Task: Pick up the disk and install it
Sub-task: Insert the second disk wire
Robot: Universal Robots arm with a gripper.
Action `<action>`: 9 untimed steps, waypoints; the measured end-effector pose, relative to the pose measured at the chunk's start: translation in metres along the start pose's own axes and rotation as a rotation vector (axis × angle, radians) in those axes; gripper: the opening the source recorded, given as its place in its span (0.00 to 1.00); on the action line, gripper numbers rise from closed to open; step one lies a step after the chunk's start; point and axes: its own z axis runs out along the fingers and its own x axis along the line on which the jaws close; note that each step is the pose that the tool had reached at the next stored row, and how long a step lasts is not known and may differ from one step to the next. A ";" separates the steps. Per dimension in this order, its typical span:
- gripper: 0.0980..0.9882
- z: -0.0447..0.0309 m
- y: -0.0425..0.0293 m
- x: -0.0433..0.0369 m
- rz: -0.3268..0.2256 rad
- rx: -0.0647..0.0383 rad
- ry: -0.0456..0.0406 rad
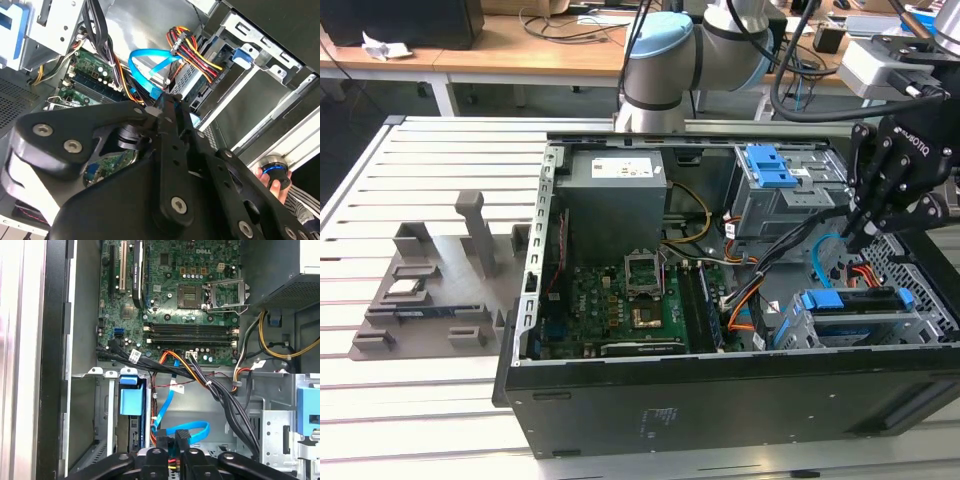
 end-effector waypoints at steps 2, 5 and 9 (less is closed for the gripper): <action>0.00 0.0000 0.0000 0.0000 0.000 0.000 0.0001; 0.01 0.0000 0.0000 0.0000 0.000 0.000 0.0004; 0.01 0.0000 0.0000 0.0000 0.000 0.000 0.0006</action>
